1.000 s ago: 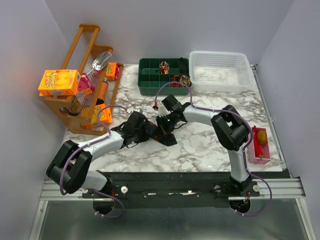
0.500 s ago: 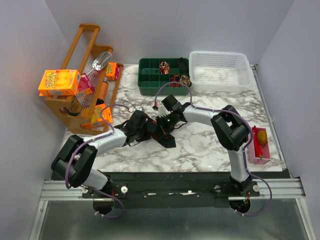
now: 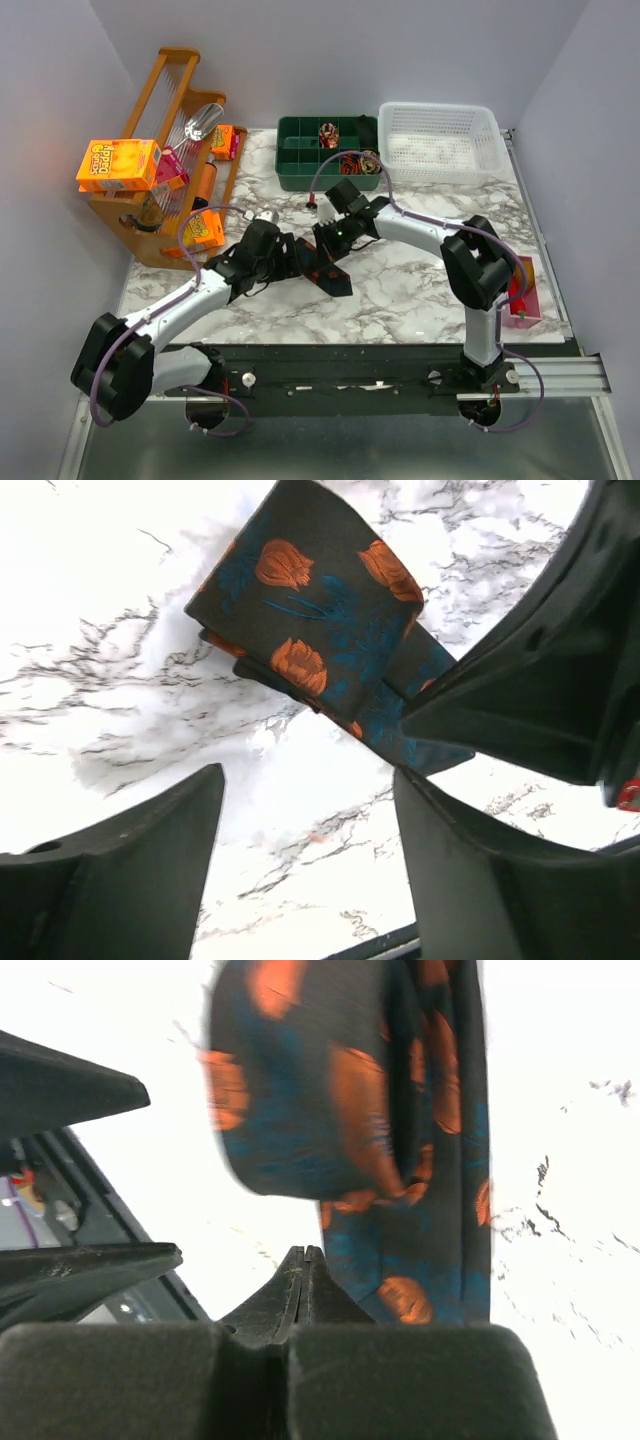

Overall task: Roll the ties
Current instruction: Roll the tie at the center of the board.

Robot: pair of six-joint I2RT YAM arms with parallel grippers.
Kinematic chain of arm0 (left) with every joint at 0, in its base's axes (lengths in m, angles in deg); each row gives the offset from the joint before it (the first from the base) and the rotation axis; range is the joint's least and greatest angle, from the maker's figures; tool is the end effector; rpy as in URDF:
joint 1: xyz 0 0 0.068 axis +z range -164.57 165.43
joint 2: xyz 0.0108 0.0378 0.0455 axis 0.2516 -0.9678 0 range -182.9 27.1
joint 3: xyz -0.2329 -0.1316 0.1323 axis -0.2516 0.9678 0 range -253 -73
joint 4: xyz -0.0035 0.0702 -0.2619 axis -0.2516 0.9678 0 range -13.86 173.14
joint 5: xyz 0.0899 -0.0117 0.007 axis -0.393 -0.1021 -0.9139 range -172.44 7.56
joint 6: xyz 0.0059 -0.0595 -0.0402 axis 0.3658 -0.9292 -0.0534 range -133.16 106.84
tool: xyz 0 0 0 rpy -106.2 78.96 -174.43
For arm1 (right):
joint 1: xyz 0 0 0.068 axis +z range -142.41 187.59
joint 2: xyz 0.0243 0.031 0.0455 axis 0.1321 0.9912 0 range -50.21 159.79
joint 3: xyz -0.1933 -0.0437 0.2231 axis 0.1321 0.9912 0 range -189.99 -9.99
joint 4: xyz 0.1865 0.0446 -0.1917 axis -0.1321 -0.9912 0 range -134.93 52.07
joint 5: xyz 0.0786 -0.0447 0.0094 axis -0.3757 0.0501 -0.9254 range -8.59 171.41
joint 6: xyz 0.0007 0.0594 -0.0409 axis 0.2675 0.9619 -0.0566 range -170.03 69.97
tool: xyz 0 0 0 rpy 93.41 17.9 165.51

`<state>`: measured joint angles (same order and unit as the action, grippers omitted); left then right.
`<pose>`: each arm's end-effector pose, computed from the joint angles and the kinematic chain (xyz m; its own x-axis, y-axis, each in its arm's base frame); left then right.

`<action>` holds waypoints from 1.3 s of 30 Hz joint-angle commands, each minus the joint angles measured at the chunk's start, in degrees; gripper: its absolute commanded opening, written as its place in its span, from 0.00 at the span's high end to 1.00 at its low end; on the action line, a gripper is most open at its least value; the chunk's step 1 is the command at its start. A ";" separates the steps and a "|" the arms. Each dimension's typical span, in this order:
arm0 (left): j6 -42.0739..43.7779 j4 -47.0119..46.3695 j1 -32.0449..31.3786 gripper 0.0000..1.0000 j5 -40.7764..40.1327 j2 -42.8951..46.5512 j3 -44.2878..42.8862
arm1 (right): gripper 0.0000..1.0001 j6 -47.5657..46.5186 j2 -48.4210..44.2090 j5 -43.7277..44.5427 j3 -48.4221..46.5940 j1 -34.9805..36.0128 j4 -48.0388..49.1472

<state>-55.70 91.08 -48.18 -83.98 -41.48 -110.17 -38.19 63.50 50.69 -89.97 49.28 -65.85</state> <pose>0.2135 -0.1400 0.2054 -0.8076 -0.2747 -0.5218 -0.0110 0.8917 -0.4524 0.3096 0.3166 0.1772 -0.7976 -0.4744 -0.3724 -0.6021 0.5904 0.5375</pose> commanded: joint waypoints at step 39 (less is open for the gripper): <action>5.11 -34.80 18.14 0.44 40.56 -23.27 2.01 | 1.00 -0.23 6.09 7.43 -4.12 0.76 0.76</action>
<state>-48.58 64.85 -30.06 -48.59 -64.12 -110.26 -38.06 68.39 56.25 -95.90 49.63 -65.57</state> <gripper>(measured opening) 0.619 0.008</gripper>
